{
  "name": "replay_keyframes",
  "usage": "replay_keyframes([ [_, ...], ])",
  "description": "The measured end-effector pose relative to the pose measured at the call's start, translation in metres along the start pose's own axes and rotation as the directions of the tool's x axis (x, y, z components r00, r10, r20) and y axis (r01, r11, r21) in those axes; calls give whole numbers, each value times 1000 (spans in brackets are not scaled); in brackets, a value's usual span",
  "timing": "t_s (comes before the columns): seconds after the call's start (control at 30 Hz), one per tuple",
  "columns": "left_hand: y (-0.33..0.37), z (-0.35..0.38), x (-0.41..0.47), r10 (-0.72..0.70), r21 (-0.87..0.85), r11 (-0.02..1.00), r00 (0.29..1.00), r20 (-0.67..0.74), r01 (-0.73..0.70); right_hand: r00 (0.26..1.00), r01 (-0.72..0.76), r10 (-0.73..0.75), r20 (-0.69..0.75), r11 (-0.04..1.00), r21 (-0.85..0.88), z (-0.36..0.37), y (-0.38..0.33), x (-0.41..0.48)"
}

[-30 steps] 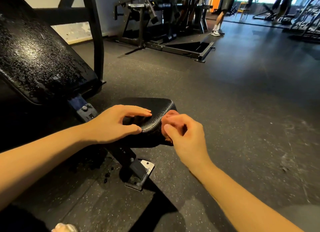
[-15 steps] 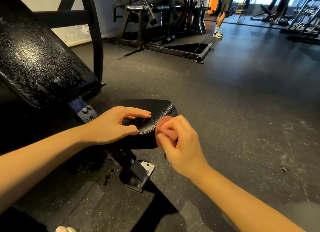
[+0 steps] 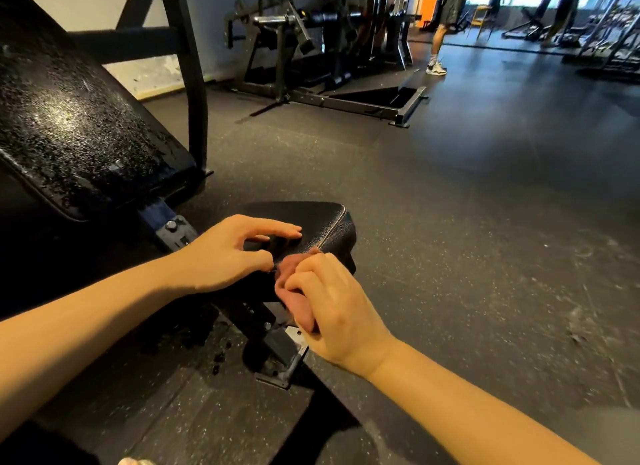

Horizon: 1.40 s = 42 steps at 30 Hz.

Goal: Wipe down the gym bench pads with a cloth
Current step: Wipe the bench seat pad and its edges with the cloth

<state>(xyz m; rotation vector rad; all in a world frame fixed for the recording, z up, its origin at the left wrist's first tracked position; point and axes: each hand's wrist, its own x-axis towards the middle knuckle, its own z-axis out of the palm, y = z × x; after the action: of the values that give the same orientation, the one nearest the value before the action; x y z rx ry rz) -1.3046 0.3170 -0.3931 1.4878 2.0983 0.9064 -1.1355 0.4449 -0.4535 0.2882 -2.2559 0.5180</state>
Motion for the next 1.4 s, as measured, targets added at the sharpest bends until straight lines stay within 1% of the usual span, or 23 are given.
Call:
replay_keyframes([
  [0.13, -2, 1, -2, -17, -4, 1000, 1000, -4, 17, 997, 7, -14, -75, 996, -89, 1, 13, 3],
  [0.2, -2, 3, -7, -16, 10, 1000, 1000, -11, 16, 958, -220, 213, -192, 976, -11, -5, 23, 9],
  [0.3, -5, 8, -13, 8, 28, 1000, 1000, -21, -7, 735, -611, 608, -299, 786, 95, -10, 73, 23],
  [0.4, -7, 10, -16, 18, 33, 999, 999, -30, -17, 544, -788, 801, -250, 590, 174, -9, 89, 31],
  [0.47, -8, 9, -15, 16, 40, 999, 1000, -21, -15, 605, -750, 722, -335, 658, 64, -3, 67, 35],
  [0.57, -9, 7, -14, 29, -2, 1000, 999, 13, -29, 824, -469, 467, -322, 880, 75, 0, 26, 30],
  [0.6, -9, 6, -13, 28, -7, 1000, 999, 16, -28, 863, -409, 400, -309, 912, 39, -1, 29, 27],
  [0.63, -9, 6, -12, 24, -6, 1000, 1000, 8, -24, 862, -409, 393, -321, 912, 19, -1, 41, 26],
  [0.73, -10, 4, -10, 14, 10, 1000, 1000, -19, -14, 633, -701, 670, -388, 709, 81, 0, 73, 34],
  [0.77, -10, 4, -11, 12, 11, 1000, 1000, -18, -11, 608, -714, 673, -421, 696, 81, 2, 71, 34],
  [0.8, -9, 4, -11, 10, 8, 1000, 1000, -12, -10, 623, -683, 656, -426, 722, 113, 5, 59, 33],
  [0.83, -9, 4, -11, 14, 1, 1000, 1000, -4, -14, 686, -614, 599, -413, 781, 114, 6, 42, 30],
  [0.9, -9, 5, -11, 35, -14, 999, 999, 4, -35, 881, -379, 382, -279, 923, 65, 6, 13, 15],
  [0.93, -9, 4, -10, 36, -18, 999, 999, 0, -36, 936, -285, 283, -210, 958, 18, 3, 12, 9],
  [0.97, -9, 4, -10, 27, -19, 999, 1000, -4, -27, 944, -265, 258, -205, 964, -6, 0, 23, 7],
  [1.0, -8, 3, -10, 14, -17, 1000, 1000, -9, -14, 909, -342, 336, -246, 940, 20, -1, 39, 8],
  [1.1, -6, 3, -11, -11, 5, 1000, 1000, -19, 11, 694, -623, 633, -343, 767, 155, -3, 47, 11],
  [1.13, -4, 4, -11, -14, 14, 1000, 1000, -21, 14, 731, -595, 611, -304, 789, 153, -3, 36, 8],
  [1.17, -3, 4, -11, -16, 15, 1000, 1000, -22, 16, 829, -497, 516, -217, 857, 139, -2, 20, 3],
  [1.23, -2, 4, -12, -16, 7, 1000, 1000, -23, 17, 984, -179, 176, 39, 981, 80, -4, -6, -8],
  [1.3, -2, 4, -13, -16, 2, 1000, 1000, -14, 16, 983, 9, -10, 185, 1000, 9, -12, -9, -16],
  [1.33, -2, 4, -13, -18, 4, 1000, 1000, -12, 18, 991, -17, 19, 136, 1000, -13, -17, -4, -15],
  [1.4, -2, 3, -15, -20, 14, 1000, 1000, -4, 20, 954, -265, 263, -144, 964, 8, -25, 9, -5],
])
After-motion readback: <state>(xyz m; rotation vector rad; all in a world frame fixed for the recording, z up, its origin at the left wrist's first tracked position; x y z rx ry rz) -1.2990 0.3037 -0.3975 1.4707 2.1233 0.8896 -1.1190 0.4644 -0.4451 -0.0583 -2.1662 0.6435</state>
